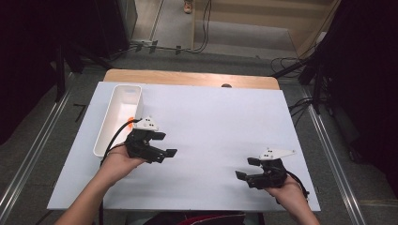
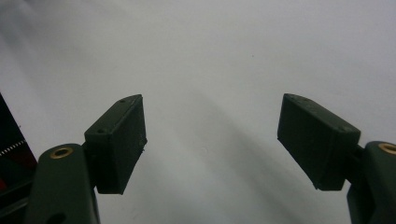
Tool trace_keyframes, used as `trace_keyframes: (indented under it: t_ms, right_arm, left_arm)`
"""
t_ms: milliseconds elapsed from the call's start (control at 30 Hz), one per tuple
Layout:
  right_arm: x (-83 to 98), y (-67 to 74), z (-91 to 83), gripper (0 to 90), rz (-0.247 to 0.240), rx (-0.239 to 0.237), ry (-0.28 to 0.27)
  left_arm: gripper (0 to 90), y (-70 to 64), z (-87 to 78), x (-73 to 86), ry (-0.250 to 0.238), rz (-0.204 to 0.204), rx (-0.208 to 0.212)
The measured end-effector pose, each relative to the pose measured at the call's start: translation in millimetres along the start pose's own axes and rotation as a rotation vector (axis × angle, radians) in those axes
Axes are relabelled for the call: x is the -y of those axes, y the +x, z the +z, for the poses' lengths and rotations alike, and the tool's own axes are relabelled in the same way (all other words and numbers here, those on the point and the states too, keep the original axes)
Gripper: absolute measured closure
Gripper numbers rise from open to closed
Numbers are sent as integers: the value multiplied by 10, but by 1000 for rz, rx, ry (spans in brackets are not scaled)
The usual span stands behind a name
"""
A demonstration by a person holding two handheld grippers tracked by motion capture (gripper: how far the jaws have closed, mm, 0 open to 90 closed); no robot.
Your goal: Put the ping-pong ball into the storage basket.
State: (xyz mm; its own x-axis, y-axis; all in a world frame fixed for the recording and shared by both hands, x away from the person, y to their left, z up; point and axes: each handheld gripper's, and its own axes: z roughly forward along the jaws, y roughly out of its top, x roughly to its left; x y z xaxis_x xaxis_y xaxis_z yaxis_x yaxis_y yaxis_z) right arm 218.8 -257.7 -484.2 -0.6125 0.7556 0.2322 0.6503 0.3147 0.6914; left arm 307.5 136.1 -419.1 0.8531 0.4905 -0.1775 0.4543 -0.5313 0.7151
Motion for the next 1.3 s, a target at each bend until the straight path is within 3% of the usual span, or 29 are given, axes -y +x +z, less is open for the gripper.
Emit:
trace_keyframes:
  t_ms: [300,533,1000,1300]
  right_arm:
    - [1,1,3,221,0,4,3]
    - [2,4,5,221,-7,9,6]
    - [2,9,1,221,-6,17,1]
    - [2,3,-14,221,-12,22,-6]
  left_arm:
    - [212,-41,-25,61,-14,15,30]
    - [212,-86,-36,126,1,64,-6]
    - [212,-89,-51,278,-17,64,20]
    - [212,-101,-74,421,10,88,37]
